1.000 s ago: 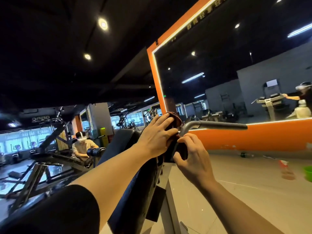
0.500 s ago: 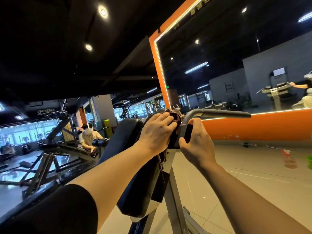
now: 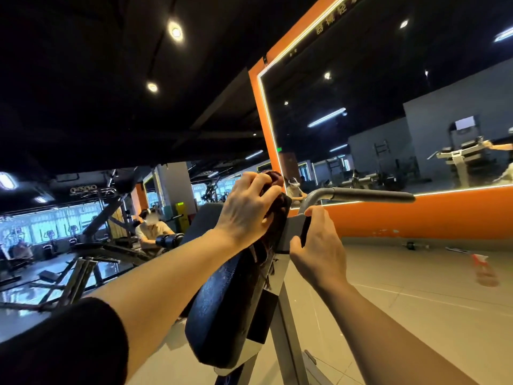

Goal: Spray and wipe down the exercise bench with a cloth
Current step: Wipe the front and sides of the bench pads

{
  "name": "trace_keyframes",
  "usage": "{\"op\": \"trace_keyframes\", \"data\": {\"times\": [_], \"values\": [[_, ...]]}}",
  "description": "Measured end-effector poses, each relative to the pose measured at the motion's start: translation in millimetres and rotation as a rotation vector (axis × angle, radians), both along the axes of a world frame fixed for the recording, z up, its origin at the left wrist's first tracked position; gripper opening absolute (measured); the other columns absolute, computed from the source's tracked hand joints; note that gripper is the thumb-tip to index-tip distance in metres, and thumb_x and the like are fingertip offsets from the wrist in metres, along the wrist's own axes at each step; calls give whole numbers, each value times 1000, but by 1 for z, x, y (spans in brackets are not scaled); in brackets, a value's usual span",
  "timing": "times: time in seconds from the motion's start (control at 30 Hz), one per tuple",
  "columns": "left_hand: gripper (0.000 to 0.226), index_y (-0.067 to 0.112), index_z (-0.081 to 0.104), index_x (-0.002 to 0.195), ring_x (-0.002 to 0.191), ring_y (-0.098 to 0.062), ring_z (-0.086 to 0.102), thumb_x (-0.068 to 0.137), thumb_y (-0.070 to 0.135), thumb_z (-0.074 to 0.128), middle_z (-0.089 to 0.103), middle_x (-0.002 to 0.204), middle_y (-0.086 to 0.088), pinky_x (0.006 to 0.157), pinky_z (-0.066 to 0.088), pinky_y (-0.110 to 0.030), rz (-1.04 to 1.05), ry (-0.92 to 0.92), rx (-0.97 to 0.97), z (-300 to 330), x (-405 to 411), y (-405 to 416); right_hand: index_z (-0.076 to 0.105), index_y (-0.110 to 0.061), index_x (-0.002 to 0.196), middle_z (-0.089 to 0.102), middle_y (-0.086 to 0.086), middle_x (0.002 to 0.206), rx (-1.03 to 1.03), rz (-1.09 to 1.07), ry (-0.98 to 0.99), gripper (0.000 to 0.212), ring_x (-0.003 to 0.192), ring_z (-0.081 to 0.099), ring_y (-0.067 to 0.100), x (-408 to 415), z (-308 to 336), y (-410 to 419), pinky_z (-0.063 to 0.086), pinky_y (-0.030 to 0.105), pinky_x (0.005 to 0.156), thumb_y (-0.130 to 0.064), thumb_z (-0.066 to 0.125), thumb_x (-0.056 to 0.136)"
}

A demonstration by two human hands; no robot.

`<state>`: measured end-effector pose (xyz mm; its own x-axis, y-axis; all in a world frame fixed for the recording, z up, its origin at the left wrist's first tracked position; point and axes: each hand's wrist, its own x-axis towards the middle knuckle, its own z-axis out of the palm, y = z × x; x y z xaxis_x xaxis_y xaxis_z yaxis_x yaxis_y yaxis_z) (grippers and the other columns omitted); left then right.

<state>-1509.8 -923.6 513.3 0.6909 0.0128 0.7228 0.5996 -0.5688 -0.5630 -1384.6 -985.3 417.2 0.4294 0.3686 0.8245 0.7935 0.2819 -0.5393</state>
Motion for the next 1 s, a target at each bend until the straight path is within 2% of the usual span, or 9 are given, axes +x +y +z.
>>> {"op": "trace_keyframes", "data": {"times": [0.07, 0.13, 0.2, 0.4, 0.53, 0.7, 0.8, 0.87, 1.0], "values": [[42, 10, 62, 117, 123, -37, 42, 81, 29, 73, 54, 128, -16, 95, 47, -54, 55, 52, -62, 7, 27, 4, 37, -22, 110, 42, -4, 97, 14, -14, -14, 36, 85, 45, 14, 0, -1, 2, 41, 28, 67, -18, 61, 83], [48, 17, 55, 129, 141, -31, 21, 94, 49, 48, 42, 144, -10, 115, 22, -52, 163, 87, -144, 2, 46, 13, 38, -20, 110, 43, -4, 97, 26, -20, -30, 36, 84, 46, 16, 1, -1, 4, 43, 29, 67, -18, 61, 82], [56, 21, 52, 134, 145, -24, 16, 96, 51, 25, 39, 149, -5, 120, 3, -47, 202, 119, -163, 1, 50, 20, 38, -20, 110, 43, -4, 96, 40, -21, -39, 36, 84, 46, 16, 3, -2, 5, 42, 28, 67, -18, 61, 82], [32, 13, 69, 113, 117, -29, 57, 86, 28, 62, 65, 119, -8, 99, 48, -41, -2, 202, 6, 3, 24, 18, 35, -22, 112, 42, -5, 96, 69, -26, -50, 41, 83, 48, 16, 3, -5, 7, 50, 32, 68, -19, 63, 82], [29, 11, 72, 102, 106, -27, 63, 77, 27, 71, 70, 107, -6, 94, 52, -38, -40, 240, 6, -18, 5, 9, 31, -24, 110, 41, -5, 95, 50, -21, -39, 40, 82, 47, 16, 2, -4, 6, 50, 34, 67, -20, 60, 83], [33, 7, 64, 109, 80, -25, 59, 78, 17, 72, 64, 100, -11, 68, 55, -38, -146, 228, -17, -24, -14, 5, 37, -21, 109, 41, -4, 95, 57, -9, -22, 35, 82, 45, 15, -1, -2, 5, 46, 29, 65, -16, 60, 83], [42, 4, 62, 113, 97, -32, 59, 74, 11, 78, 59, 116, -17, 77, 55, -40, -123, 30, 15, 0, 6, 3, 39, -19, 111, 40, -5, 96, 61, -11, -35, 34, 83, 44, 13, -1, -3, 6, 42, 25, 64, -16, 60, 84], [40, 4, 60, 115, 116, -36, 51, 80, 17, 75, 49, 131, -19, 89, 52, -46, 11, 25, -14, 12, 23, 3, 40, -18, 112, 41, -5, 97, 60, -19, -47, 35, 83, 44, 13, 0, -3, 6, 40, 24, 64, -17, 61, 84], [60, 8, 54, 130, 132, -22, 38, 93, 47, 26, 51, 136, -9, 112, 28, -36, 138, 148, -207, 12, 36, 2, 40, -18, 113, 42, -4, 97, 48, -27, -50, 37, 83, 46, 14, 3, -4, 7, 44, 28, 65, -19, 62, 83]]}}
